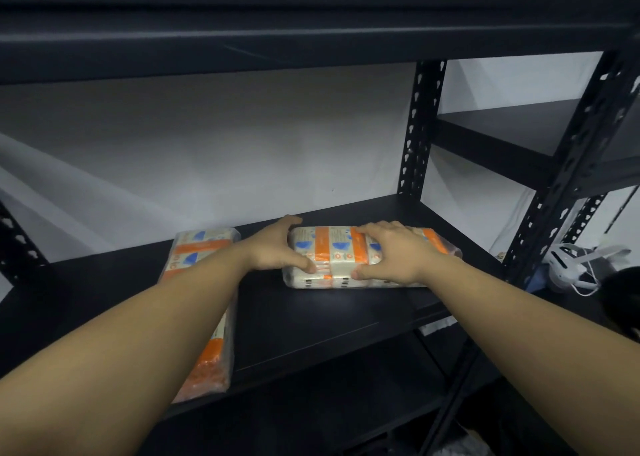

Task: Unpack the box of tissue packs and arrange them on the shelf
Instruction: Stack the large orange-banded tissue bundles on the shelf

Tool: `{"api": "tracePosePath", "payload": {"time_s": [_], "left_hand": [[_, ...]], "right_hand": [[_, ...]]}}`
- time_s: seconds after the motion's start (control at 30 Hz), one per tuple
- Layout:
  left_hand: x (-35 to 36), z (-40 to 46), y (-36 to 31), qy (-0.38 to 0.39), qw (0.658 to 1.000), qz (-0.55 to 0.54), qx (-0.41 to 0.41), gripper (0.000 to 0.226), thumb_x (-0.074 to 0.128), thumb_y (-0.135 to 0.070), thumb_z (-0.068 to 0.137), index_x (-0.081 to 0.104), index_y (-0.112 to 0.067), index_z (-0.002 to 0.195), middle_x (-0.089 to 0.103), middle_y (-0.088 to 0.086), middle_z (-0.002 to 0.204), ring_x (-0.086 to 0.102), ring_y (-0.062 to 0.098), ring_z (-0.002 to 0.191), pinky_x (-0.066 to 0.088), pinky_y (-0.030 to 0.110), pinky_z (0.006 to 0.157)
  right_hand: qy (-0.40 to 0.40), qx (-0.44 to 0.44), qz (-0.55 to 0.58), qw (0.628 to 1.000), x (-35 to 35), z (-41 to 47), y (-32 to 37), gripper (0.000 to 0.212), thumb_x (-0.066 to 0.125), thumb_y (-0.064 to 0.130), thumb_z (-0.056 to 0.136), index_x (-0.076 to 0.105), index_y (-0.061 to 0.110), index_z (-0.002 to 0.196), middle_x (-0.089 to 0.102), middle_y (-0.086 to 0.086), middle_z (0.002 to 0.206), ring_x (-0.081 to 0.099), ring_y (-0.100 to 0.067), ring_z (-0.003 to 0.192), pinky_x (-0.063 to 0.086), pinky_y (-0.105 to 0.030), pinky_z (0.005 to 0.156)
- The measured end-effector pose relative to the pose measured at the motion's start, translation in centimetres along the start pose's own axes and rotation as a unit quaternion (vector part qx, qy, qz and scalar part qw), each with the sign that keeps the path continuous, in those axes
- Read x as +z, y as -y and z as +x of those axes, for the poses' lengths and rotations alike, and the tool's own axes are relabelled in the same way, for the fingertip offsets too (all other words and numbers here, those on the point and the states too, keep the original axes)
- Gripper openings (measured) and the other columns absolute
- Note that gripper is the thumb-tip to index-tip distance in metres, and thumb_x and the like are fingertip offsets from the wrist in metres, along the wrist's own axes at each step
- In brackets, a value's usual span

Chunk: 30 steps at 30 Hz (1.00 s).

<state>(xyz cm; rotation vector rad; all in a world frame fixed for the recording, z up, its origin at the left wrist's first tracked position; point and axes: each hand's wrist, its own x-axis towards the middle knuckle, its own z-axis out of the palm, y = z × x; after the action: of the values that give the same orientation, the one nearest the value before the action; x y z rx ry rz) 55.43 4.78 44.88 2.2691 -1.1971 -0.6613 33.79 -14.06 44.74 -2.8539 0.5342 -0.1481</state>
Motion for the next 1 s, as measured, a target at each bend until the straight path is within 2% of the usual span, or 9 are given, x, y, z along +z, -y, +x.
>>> {"api": "tracePosePath", "payload": {"time_s": [0.07,0.17,0.23,0.37,0.5,0.67,0.8,0.93,1.0], "left_hand": [[0.1,-0.1,0.0,-0.004,1.000,0.006,0.014,0.116,0.096,-0.037,0.065,0.029,-0.030,0.159,0.052,-0.006,0.145,0.057,0.015,0.127,0.048,0.034,0.111],[0.4,-0.4,0.1,-0.015,0.998,0.031,0.043,0.101,0.092,-0.048,0.060,0.041,-0.048,0.147,0.050,-0.007,0.144,0.059,0.013,0.124,0.050,0.038,0.110],[0.7,-0.6,0.1,-0.023,0.997,0.049,0.057,0.090,0.089,-0.052,0.059,0.046,-0.056,0.137,0.048,-0.007,0.139,0.058,0.013,0.122,0.050,0.040,0.110],[1.2,-1.0,-0.8,-0.081,0.993,0.066,0.050,0.096,0.091,-0.040,0.072,0.040,-0.034,0.153,0.040,-0.002,0.138,0.054,0.020,0.126,0.041,0.029,0.108],[2.3,-1.2,-1.9,-0.136,0.988,0.077,0.019,0.109,0.089,-0.050,0.075,0.027,-0.022,0.161,0.037,0.009,0.154,0.050,0.029,0.136,0.042,0.038,0.111],[4.5,-0.4,-3.1,-0.063,0.991,0.104,-0.050,0.106,0.079,-0.058,0.081,0.023,-0.020,0.163,0.026,0.012,0.165,0.041,0.031,0.146,0.040,0.042,0.117],[6.4,0.6,-3.9,-0.004,0.986,0.158,-0.053,0.094,0.068,-0.070,0.084,0.033,-0.026,0.159,0.032,0.009,0.163,0.037,0.033,0.147,0.034,0.051,0.120],[7.9,1.0,-3.7,-0.040,0.985,0.164,-0.040,0.090,0.058,-0.076,0.085,0.036,-0.030,0.158,0.027,0.006,0.167,0.023,0.032,0.154,0.011,0.062,0.125],[8.6,0.9,-3.1,-0.067,0.985,0.158,-0.023,0.088,0.054,-0.079,0.085,0.037,-0.032,0.158,0.026,0.005,0.168,0.019,0.030,0.156,0.005,0.060,0.126]], "right_hand": [[0.006,-0.014,-0.004,1.000,-0.6,-0.5,-0.5,0.100,0.075,0.076,0.072,0.033,0.038,0.155,0.043,0.003,0.156,0.040,-0.023,0.141,0.035,-0.050,0.116],[0.029,-0.015,-0.025,0.999,-1.5,-1.4,-2.1,0.108,0.073,0.084,0.066,0.030,0.043,0.157,0.028,-0.001,0.168,0.022,-0.027,0.155,0.019,-0.059,0.123],[0.045,-0.014,-0.029,0.998,-1.6,-2.1,-3.1,0.108,0.071,0.083,0.067,0.027,0.043,0.158,0.026,-0.002,0.169,0.022,-0.026,0.155,0.017,-0.060,0.124],[0.022,0.013,-0.064,0.998,-1.7,-3.1,-3.1,0.097,0.069,0.075,0.078,0.027,0.042,0.159,0.034,0.000,0.165,0.035,-0.027,0.148,0.026,-0.054,0.121],[-0.014,0.075,-0.090,0.993,-1.7,-3.7,-2.8,0.094,0.068,0.079,0.074,0.037,0.038,0.152,0.053,0.004,0.144,0.051,-0.024,0.127,0.041,-0.053,0.107],[-0.024,0.187,-0.125,0.974,-1.8,-3.8,-2.7,0.094,0.067,0.083,0.071,0.041,0.033,0.146,0.056,-0.002,0.125,0.055,-0.028,0.116,0.046,-0.052,0.100],[-0.023,0.202,-0.118,0.972,-1.5,-3.1,-2.9,0.097,0.062,0.086,0.072,0.038,0.031,0.148,0.051,-0.009,0.135,0.047,-0.035,0.127,0.041,-0.057,0.106],[-0.026,0.112,-0.090,0.989,-1.3,-1.5,-2.9,0.091,0.059,0.077,0.083,0.029,0.037,0.159,0.026,-0.013,0.166,0.021,-0.041,0.153,0.021,-0.063,0.121],[-0.017,0.083,-0.074,0.994,-1.4,-0.6,-2.5,0.084,0.059,0.072,0.089,0.030,0.036,0.160,0.019,-0.010,0.171,0.016,-0.038,0.156,0.018,-0.063,0.123]]}}
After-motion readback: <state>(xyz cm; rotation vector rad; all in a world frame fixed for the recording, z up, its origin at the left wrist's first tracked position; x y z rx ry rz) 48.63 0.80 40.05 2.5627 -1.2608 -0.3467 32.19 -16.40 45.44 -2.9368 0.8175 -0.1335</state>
